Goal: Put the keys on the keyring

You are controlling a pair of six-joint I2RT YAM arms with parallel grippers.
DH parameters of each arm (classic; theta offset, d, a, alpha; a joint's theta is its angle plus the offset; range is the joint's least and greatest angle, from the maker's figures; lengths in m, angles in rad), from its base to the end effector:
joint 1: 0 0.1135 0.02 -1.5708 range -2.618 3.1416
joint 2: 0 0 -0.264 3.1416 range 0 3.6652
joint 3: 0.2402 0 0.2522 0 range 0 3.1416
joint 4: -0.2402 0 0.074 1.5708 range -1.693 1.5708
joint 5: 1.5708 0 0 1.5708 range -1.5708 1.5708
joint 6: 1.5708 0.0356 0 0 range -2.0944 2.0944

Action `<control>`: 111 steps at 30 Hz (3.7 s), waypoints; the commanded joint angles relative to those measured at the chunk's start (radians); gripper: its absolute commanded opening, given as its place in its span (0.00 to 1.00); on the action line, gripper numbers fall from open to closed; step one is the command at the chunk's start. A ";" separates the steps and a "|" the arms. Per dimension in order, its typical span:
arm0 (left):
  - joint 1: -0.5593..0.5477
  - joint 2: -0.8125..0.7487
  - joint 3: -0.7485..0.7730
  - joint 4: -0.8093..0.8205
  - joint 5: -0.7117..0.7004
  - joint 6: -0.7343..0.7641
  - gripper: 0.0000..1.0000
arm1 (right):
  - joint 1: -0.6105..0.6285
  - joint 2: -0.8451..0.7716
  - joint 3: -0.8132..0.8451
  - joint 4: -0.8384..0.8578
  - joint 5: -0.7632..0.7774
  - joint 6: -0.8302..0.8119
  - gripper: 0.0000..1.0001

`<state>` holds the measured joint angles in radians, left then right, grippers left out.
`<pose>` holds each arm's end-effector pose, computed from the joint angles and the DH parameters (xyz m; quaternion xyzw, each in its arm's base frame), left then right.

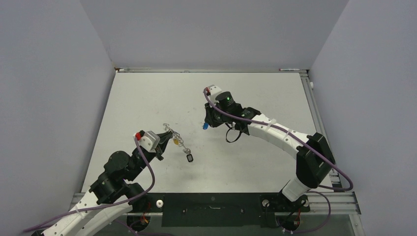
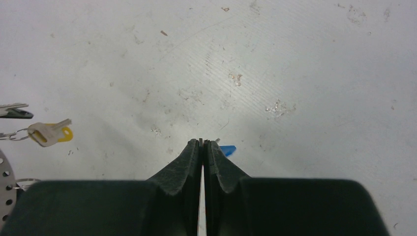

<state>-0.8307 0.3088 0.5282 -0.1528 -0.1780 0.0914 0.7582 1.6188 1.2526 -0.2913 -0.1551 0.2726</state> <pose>0.0743 -0.0720 0.3129 0.2446 0.6383 -0.2062 0.7002 0.2643 0.2579 0.2788 -0.2483 0.8604 0.2772 0.3482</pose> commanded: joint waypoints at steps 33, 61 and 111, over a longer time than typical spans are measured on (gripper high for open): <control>0.002 0.091 0.031 0.119 -0.011 -0.047 0.00 | 0.172 -0.271 -0.216 0.132 0.245 0.073 0.05; 0.036 0.101 0.026 0.136 0.206 -0.067 0.00 | 0.170 -0.412 -0.058 -0.117 -0.074 0.053 0.05; 0.082 0.256 0.085 0.164 0.468 -0.228 0.00 | 0.238 -0.330 0.025 -0.082 -0.309 -0.112 0.05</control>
<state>-0.7555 0.5663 0.5545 -0.0708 0.2676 -0.1211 0.9810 1.2949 1.2865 -0.4530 -0.4358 0.1673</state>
